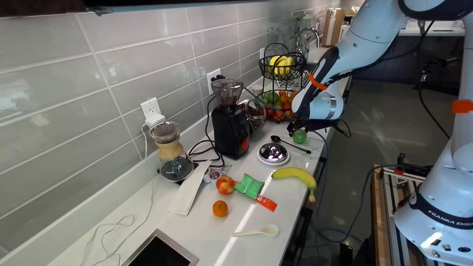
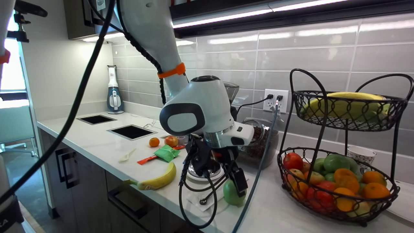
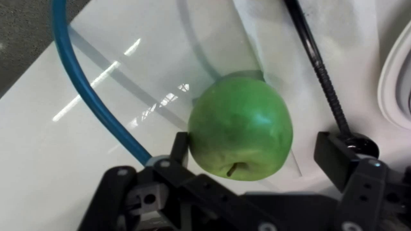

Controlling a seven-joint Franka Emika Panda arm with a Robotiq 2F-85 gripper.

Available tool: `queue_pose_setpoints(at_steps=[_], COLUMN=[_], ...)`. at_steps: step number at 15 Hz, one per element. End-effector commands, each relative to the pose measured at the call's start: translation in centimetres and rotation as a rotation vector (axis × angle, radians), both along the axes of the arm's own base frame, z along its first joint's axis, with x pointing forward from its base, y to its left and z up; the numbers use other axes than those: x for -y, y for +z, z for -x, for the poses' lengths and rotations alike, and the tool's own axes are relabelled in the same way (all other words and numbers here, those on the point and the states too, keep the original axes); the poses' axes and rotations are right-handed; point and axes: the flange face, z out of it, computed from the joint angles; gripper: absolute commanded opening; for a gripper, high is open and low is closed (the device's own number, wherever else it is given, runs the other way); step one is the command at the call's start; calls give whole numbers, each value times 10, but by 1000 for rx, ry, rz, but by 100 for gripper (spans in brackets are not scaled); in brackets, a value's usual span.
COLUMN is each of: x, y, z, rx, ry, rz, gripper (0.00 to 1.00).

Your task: Put the apple on the bottom rack

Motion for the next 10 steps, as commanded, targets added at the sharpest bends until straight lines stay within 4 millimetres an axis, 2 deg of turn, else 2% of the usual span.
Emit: queue_pose_setpoints(at_steps=[1, 2, 4, 6, 10], x=[5, 6, 7, 10, 15], y=[-19, -22, -28, -27, -10], z=[-4, -4, -3, -1, 2], rx=[2, 0, -2, 5, 38], ry=[-3, -2, -2, -18, -50], rz=[8, 6, 1, 0, 3], gripper=[98, 78, 70, 53, 53])
